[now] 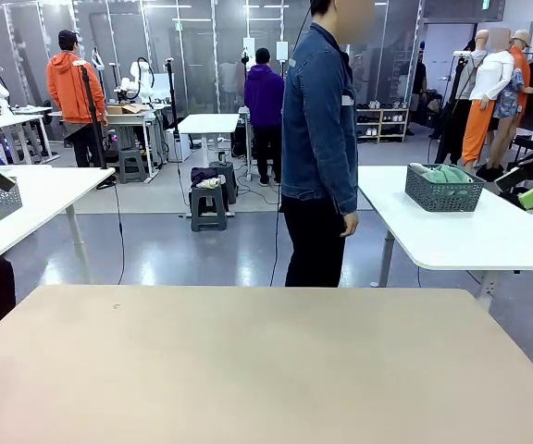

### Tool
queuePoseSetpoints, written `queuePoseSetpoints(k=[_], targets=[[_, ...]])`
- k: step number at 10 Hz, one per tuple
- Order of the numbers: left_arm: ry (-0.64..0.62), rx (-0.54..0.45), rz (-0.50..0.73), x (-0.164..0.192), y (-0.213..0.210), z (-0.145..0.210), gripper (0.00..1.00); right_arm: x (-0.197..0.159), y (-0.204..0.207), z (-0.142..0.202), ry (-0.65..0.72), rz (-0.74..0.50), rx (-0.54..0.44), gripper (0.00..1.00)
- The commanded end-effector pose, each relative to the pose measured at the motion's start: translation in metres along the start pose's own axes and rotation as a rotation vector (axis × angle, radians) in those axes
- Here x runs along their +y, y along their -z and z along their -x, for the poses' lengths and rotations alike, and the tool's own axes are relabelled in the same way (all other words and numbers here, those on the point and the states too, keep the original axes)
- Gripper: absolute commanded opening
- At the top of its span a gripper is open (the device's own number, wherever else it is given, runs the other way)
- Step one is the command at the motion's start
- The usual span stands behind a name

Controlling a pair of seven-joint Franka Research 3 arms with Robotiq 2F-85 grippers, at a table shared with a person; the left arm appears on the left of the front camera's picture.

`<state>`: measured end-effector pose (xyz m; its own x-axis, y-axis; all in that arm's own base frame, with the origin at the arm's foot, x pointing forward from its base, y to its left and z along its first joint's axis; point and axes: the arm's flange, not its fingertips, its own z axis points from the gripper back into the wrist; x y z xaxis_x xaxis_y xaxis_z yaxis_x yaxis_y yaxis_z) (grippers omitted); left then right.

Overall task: Fold the towels and place them in the basket.
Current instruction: When a person lays out a Towel with hook on the table, fold it in half twice.

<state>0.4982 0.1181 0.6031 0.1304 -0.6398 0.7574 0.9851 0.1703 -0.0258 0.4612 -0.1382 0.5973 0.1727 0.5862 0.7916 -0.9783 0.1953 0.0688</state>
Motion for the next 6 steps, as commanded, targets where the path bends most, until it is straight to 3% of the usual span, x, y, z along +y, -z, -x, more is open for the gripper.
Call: queuePoseSetpoints(k=[1, 6], targets=[[-0.014, -0.073, 0.006, 0.006, -0.014, 0.008, 1.00, -0.002, -0.006, 0.008, 0.025, -0.004, -0.060, 1.00], [-0.039, -0.071, -0.018, 0.016, -0.035, 0.016, 1.00, 0.000, -0.026, 0.021, 0.031, 0.034, -0.062, 1.00]])
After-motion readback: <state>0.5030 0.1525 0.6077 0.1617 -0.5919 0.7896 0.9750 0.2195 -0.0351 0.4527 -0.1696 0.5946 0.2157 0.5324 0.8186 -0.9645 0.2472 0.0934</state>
